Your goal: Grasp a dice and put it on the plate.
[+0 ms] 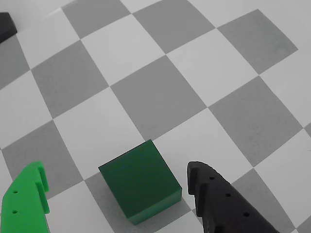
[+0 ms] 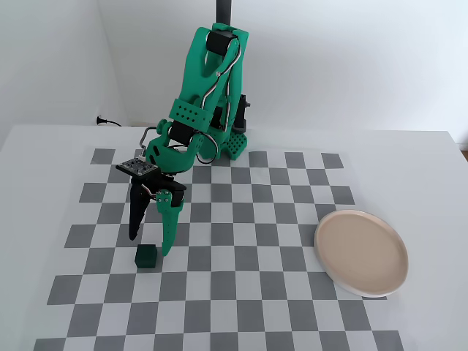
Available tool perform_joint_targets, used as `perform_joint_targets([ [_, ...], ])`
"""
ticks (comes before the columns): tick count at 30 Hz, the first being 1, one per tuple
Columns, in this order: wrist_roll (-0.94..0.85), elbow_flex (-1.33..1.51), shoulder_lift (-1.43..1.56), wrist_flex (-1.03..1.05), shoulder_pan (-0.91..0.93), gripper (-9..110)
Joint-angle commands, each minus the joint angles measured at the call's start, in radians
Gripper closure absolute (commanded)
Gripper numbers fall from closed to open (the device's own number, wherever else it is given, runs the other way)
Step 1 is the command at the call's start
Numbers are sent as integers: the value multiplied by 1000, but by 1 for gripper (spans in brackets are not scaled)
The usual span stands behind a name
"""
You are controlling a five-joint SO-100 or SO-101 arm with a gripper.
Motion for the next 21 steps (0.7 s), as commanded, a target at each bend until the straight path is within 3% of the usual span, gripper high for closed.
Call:
perform_joint_targets([
  [1, -11, -78, -18, -40, 0, 75],
  [21, -54, -84, -195, -153, -18, 75],
])
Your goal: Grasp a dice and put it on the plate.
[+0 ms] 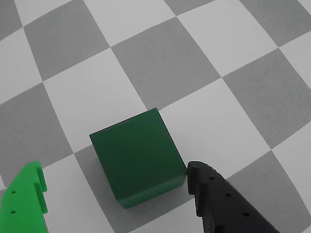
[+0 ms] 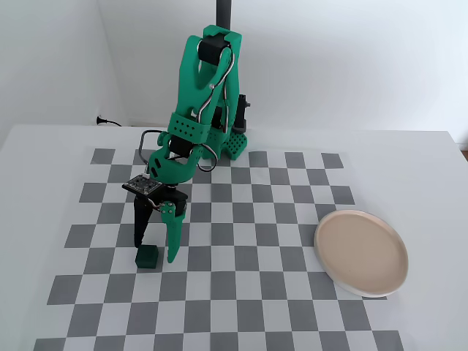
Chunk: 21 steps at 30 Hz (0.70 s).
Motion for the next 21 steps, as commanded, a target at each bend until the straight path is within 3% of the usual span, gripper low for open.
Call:
perform_joint_targets([
  [1, -5, -83, -8, -28, -5, 75],
  [21, -9, -132, -129, -77, -23, 76],
])
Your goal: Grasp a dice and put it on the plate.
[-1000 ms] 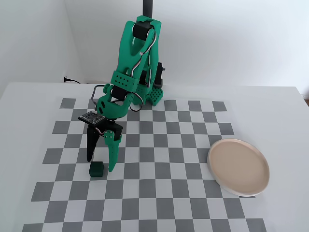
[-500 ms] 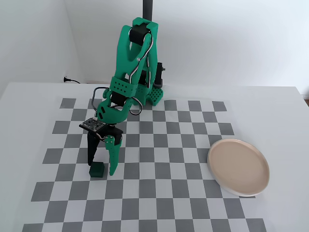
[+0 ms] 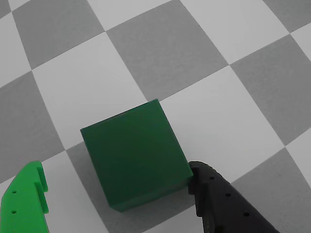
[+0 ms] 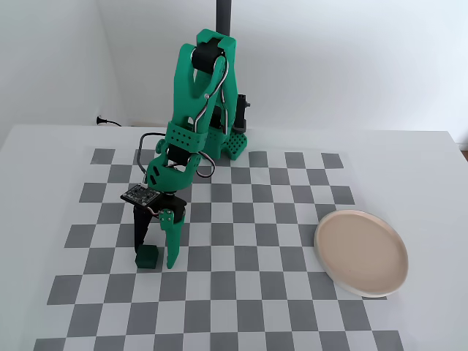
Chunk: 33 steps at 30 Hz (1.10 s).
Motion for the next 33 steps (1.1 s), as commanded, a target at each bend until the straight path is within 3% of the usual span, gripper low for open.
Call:
perform_joint_targets([
  [1, -9, -77, 9, -15, -17, 76],
  [19, -2, -98, -20, -15, -29, 76],
  [28, 9, -120, -55, -31, -15, 85],
  [33, 9, -120, -60, -35, -17, 96],
])
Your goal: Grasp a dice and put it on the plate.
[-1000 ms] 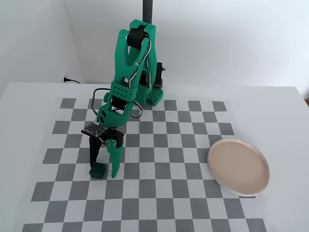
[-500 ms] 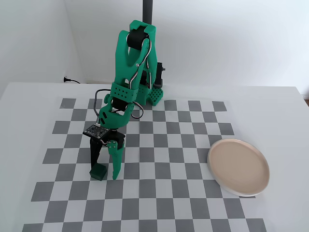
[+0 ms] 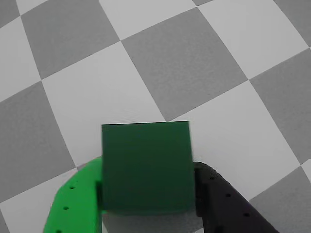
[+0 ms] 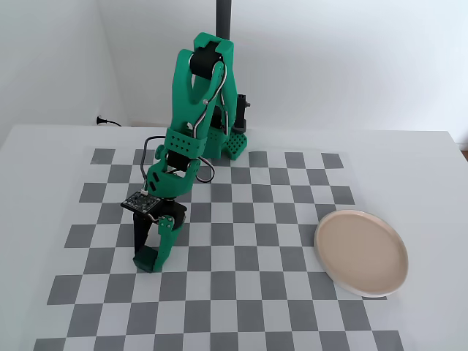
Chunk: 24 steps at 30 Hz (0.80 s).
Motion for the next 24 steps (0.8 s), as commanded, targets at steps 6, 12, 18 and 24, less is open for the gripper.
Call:
perform_joint_targets([
  [6, 6, -55, 11, -29, -2, 106],
  [12, 17, -55, 20, -29, -3, 106],
  [18, 72, -74, 121, 75, -34, 106],
  [24, 110, -94, 232, 167, -95, 106],
])
